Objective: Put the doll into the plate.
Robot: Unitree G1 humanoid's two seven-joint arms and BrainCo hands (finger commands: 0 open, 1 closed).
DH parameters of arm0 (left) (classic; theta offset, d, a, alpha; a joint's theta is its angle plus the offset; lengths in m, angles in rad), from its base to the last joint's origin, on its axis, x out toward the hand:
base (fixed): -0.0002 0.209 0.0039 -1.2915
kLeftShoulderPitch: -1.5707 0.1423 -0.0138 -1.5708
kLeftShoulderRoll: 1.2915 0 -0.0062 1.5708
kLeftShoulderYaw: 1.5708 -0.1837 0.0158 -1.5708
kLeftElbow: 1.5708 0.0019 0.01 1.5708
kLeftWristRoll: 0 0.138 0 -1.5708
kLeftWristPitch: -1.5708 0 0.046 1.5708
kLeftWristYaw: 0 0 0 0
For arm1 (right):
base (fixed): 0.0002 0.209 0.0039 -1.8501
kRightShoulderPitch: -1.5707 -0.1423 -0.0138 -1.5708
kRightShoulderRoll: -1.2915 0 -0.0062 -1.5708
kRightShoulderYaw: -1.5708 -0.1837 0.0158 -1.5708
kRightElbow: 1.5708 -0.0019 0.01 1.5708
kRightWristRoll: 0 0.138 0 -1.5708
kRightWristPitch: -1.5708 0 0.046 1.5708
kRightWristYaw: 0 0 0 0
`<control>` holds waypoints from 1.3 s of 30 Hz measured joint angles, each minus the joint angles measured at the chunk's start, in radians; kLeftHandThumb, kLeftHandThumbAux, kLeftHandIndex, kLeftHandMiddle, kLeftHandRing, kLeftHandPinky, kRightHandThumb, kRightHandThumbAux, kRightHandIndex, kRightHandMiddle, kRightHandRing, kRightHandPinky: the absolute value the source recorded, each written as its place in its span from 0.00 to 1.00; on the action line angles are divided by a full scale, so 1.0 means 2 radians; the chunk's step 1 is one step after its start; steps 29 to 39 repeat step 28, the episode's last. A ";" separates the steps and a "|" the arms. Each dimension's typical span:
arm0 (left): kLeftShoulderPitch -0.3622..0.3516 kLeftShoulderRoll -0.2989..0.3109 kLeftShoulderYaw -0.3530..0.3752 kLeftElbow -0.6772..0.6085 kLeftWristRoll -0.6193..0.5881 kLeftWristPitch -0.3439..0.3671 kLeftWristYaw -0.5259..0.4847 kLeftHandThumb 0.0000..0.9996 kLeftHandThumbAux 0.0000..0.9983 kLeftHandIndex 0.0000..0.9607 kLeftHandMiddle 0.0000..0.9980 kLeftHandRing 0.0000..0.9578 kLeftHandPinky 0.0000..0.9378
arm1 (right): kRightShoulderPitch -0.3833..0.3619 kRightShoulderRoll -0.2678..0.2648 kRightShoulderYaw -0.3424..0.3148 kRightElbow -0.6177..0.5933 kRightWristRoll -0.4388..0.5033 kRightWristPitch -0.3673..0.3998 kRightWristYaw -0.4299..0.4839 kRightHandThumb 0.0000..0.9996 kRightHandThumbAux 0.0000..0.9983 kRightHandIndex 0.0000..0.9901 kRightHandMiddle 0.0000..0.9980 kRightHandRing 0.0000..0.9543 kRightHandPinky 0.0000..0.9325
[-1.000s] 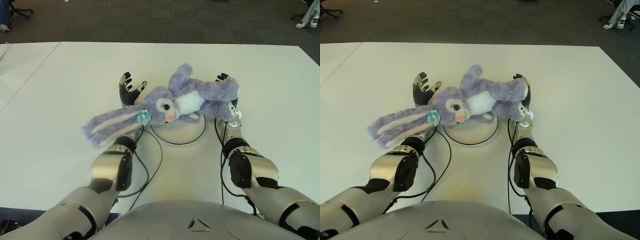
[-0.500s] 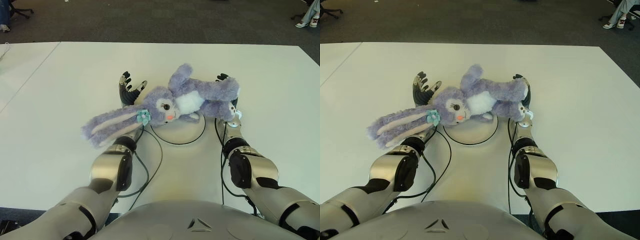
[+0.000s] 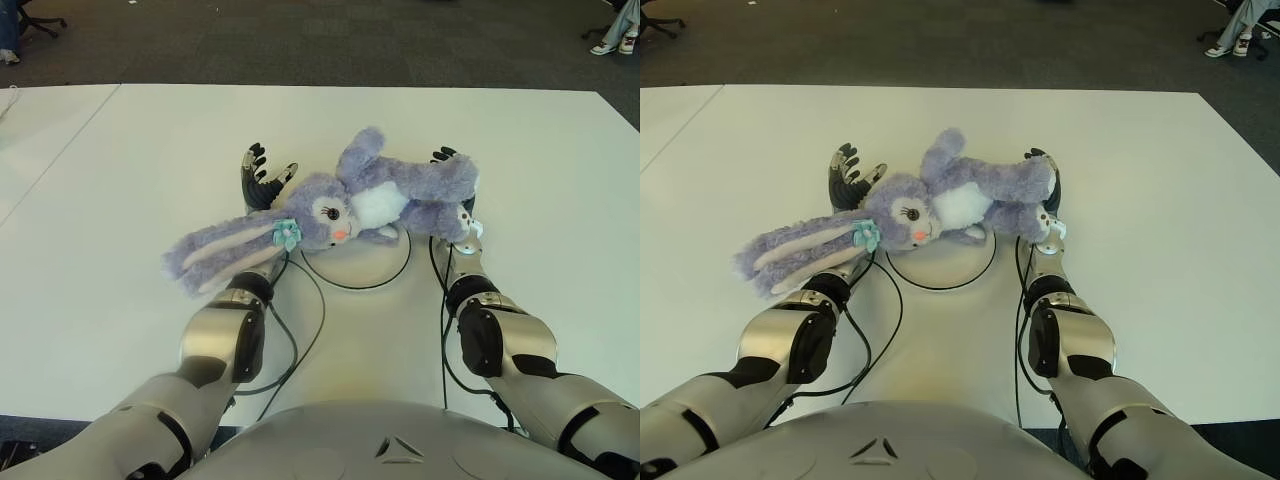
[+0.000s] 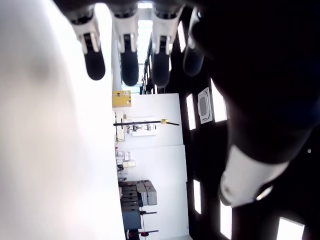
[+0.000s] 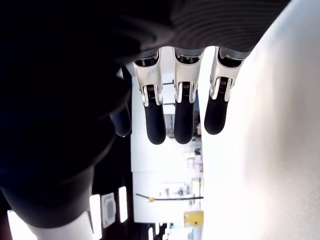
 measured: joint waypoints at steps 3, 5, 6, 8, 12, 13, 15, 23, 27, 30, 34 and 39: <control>0.000 0.000 -0.001 0.000 0.001 0.001 0.002 0.00 0.80 0.17 0.18 0.17 0.17 | 0.000 0.000 0.000 0.000 0.000 0.000 0.000 0.01 0.85 0.19 0.23 0.23 0.23; 0.000 0.000 -0.001 0.000 0.001 0.001 0.003 0.00 0.80 0.17 0.18 0.17 0.17 | 0.000 0.000 0.000 0.000 0.000 0.000 0.000 0.01 0.85 0.19 0.23 0.23 0.23; 0.000 0.000 -0.001 0.000 0.002 0.001 0.003 0.00 0.80 0.16 0.18 0.16 0.17 | 0.000 0.000 0.000 0.000 0.000 0.000 0.000 0.02 0.85 0.19 0.23 0.22 0.23; 0.000 0.000 -0.002 0.000 0.004 0.002 0.003 0.00 0.80 0.16 0.17 0.16 0.17 | 0.000 0.000 0.000 0.000 0.000 0.000 0.000 0.02 0.85 0.19 0.23 0.22 0.22; 0.000 0.000 -0.002 0.000 0.005 0.003 0.003 0.00 0.79 0.16 0.17 0.16 0.17 | 0.000 0.000 0.000 0.000 0.000 0.000 0.000 0.02 0.86 0.19 0.23 0.23 0.24; 0.000 0.000 -0.002 0.000 0.005 0.003 0.003 0.00 0.79 0.16 0.17 0.16 0.17 | 0.000 0.000 0.000 0.000 0.000 0.000 0.000 0.02 0.86 0.19 0.23 0.23 0.24; 0.000 0.000 -0.002 0.000 0.005 0.003 0.003 0.00 0.80 0.16 0.17 0.16 0.17 | 0.000 0.000 0.000 0.000 0.001 0.000 0.000 0.03 0.86 0.20 0.24 0.23 0.24; 0.000 0.000 -0.002 0.000 0.007 0.004 0.003 0.00 0.81 0.18 0.18 0.16 0.16 | 0.000 0.000 0.000 0.000 0.002 0.000 0.000 0.03 0.84 0.21 0.24 0.24 0.26; -0.001 0.000 -0.002 0.000 0.009 0.005 0.003 0.00 0.80 0.17 0.18 0.16 0.16 | 0.000 0.000 0.000 0.000 0.002 0.000 0.000 0.03 0.85 0.21 0.25 0.24 0.26; -0.001 0.000 -0.002 0.000 0.009 0.005 0.003 0.00 0.80 0.17 0.18 0.16 0.17 | 0.000 0.000 0.000 0.000 0.003 0.000 0.000 0.04 0.85 0.21 0.25 0.24 0.26; -0.001 0.000 -0.002 0.000 0.009 0.005 0.003 0.00 0.80 0.17 0.18 0.16 0.17 | 0.000 0.000 0.000 0.000 0.003 0.000 0.000 0.04 0.85 0.21 0.25 0.24 0.26; -0.001 0.000 -0.002 0.000 0.009 0.005 0.003 0.00 0.80 0.17 0.18 0.16 0.17 | 0.000 0.000 0.000 0.000 0.003 0.000 0.000 0.04 0.85 0.21 0.25 0.24 0.26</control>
